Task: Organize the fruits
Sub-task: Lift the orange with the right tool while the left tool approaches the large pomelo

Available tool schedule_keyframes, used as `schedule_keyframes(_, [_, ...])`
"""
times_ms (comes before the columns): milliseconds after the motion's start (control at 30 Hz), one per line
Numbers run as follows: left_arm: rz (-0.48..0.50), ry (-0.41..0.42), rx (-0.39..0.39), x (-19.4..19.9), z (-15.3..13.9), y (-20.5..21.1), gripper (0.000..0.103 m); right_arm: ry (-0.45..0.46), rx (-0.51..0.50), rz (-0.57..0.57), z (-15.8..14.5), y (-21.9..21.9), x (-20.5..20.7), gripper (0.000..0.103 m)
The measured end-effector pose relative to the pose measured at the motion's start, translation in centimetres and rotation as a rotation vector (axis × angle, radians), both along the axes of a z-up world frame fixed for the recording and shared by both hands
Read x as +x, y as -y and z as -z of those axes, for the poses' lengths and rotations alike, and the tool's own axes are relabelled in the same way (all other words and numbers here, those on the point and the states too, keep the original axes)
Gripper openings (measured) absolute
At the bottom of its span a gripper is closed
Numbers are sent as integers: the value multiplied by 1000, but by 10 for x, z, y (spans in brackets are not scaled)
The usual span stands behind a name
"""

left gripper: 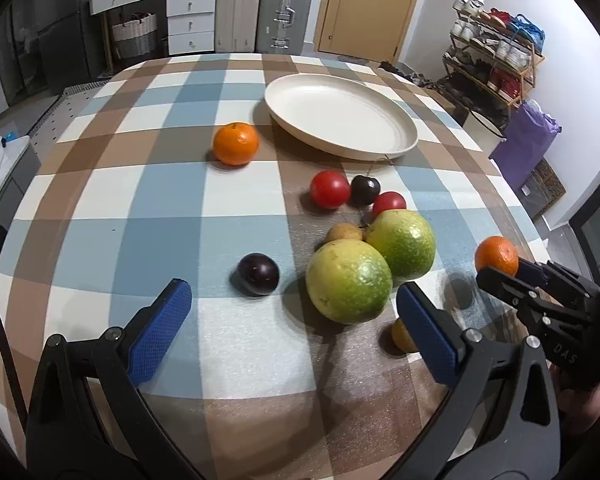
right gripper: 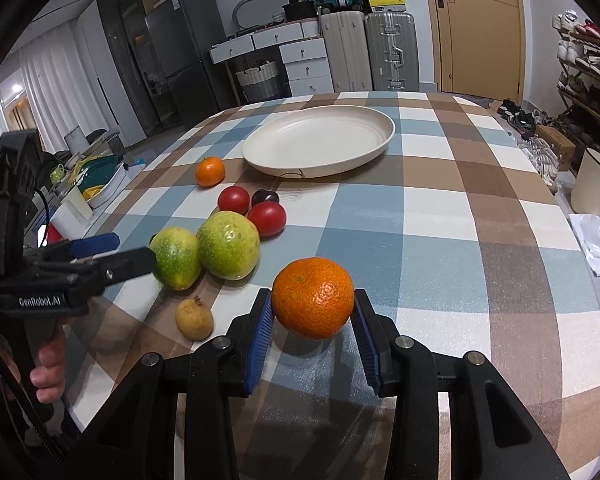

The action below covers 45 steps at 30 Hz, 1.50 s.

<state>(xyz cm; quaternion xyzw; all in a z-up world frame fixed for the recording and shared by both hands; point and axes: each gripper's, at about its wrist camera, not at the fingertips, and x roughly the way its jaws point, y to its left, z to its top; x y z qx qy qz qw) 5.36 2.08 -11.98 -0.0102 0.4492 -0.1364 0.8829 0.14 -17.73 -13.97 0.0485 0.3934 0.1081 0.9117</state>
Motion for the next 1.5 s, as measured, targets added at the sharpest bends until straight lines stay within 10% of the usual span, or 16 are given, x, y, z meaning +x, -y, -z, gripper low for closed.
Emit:
schedule_keyframes(800, [123,65,49,12,6,36,101,-6,67,26,3,15,15,40])
schedule_keyframes(1500, [190,71,57,11,6,34,82,-14,86,30,6,19,19,40])
